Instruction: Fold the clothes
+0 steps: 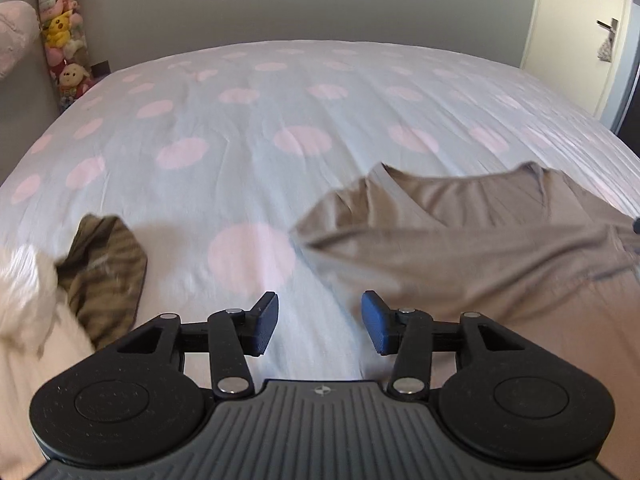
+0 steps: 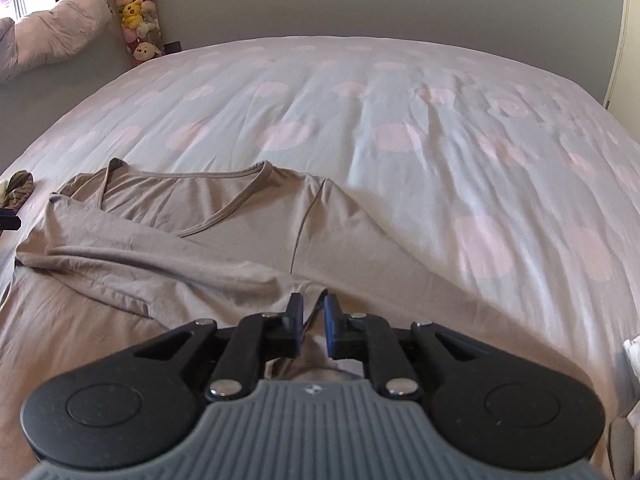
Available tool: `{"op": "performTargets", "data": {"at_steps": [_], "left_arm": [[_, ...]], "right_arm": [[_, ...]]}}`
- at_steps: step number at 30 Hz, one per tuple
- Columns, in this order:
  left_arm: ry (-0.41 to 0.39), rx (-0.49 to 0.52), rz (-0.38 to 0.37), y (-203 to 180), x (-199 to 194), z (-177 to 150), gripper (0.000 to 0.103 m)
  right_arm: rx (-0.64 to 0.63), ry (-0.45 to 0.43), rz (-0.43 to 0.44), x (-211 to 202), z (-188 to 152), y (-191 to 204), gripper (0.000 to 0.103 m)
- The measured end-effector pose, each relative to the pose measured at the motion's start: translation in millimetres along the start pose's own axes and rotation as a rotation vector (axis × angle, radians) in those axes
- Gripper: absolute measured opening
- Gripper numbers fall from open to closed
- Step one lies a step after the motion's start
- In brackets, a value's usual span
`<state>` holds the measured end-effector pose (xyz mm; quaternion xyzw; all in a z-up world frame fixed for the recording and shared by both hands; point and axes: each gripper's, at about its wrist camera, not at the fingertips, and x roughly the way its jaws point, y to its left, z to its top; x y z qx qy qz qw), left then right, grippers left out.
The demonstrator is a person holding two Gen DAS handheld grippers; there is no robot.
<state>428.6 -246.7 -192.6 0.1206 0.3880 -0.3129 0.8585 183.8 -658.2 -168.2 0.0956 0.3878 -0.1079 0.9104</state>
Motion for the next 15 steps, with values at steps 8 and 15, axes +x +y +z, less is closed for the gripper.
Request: {"op": "performTargets", "data": {"at_steps": [8, 15], "left_arm": [[0.034, -0.183, -0.059, 24, 56, 23, 0.044], [-0.008, -0.264, -0.093, 28, 63, 24, 0.005]], "right_arm": [[0.119, -0.006, 0.053, 24, 6, -20, 0.048], [0.145, 0.032, 0.129, 39, -6, -13, 0.011]]}}
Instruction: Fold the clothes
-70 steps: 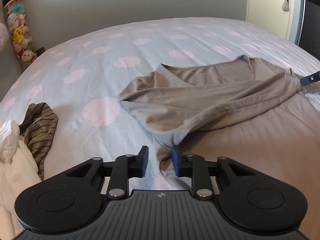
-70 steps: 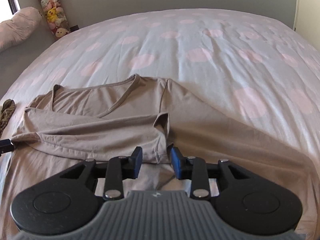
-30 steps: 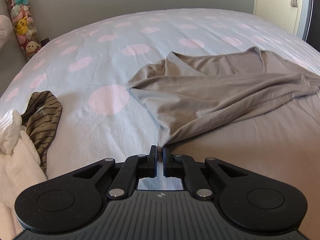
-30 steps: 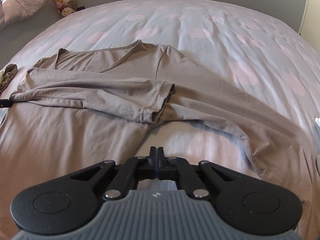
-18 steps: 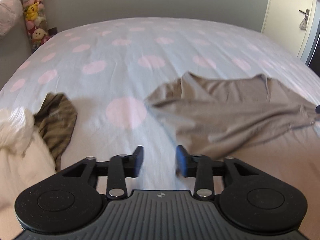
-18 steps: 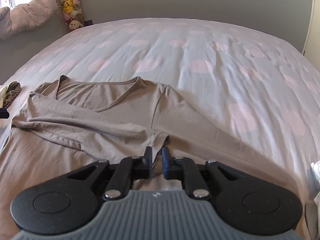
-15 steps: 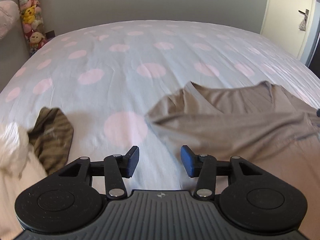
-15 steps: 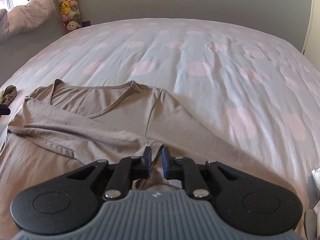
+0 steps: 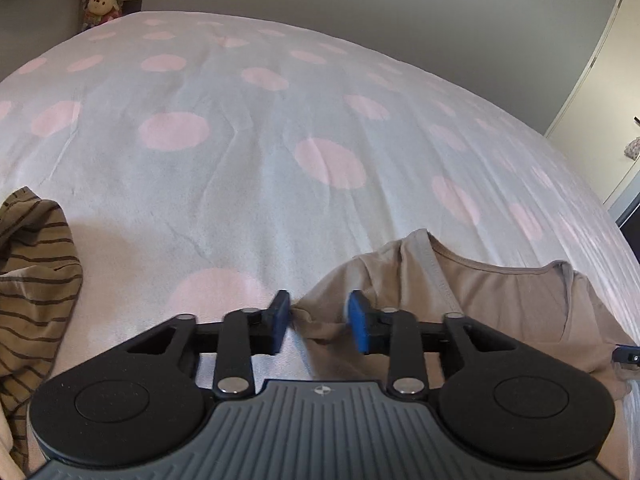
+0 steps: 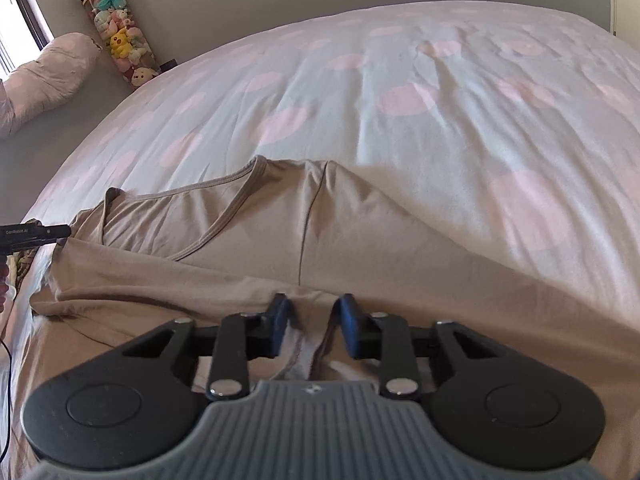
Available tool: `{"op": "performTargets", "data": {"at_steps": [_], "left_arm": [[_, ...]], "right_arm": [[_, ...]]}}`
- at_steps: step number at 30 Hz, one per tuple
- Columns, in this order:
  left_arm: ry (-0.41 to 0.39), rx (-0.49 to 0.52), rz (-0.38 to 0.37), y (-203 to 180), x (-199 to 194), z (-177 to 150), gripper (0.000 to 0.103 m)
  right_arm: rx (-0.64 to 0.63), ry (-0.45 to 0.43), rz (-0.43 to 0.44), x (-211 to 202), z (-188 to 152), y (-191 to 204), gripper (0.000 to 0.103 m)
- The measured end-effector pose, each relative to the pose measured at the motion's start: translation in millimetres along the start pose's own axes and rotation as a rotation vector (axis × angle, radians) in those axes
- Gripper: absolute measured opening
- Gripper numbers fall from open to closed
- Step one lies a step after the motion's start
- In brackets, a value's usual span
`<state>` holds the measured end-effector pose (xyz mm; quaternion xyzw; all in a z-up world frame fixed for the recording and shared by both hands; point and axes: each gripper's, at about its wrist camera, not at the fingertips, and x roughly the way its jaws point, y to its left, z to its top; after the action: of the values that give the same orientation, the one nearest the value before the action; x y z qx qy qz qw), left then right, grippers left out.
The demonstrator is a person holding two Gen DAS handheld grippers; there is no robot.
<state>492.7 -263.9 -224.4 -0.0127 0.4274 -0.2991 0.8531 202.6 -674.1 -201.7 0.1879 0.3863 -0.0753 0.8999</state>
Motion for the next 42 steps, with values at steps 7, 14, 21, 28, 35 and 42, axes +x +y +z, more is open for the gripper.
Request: {"op": "performTargets", "data": {"at_steps": [7, 14, 21, 28, 35, 42], "left_arm": [[-0.094, 0.060, 0.043, -9, -25, 1, 0.000], [-0.100, 0.087, 0.091, -7, -23, 10, 0.000], [-0.076, 0.108, 0.126, -4, -15, -4, 0.003], [-0.082, 0.184, 0.087, -15, -53, -34, 0.004], [-0.001, 0.373, 0.044, -50, -70, -74, 0.022], [0.008, 0.602, 0.021, -88, -72, -96, 0.024]], "right_arm": [[-0.069, -0.106, -0.041, -26, 13, 15, 0.005], [-0.118, -0.093, -0.104, -3, 32, 18, 0.005], [-0.048, -0.073, -0.133, 10, 21, 2, 0.022], [-0.110, -0.118, -0.131, -17, -6, 13, 0.023], [-0.344, -0.088, -0.077, -23, -24, 53, 0.030], [-0.706, -0.011, -0.058, -4, -24, 92, 0.030]]}}
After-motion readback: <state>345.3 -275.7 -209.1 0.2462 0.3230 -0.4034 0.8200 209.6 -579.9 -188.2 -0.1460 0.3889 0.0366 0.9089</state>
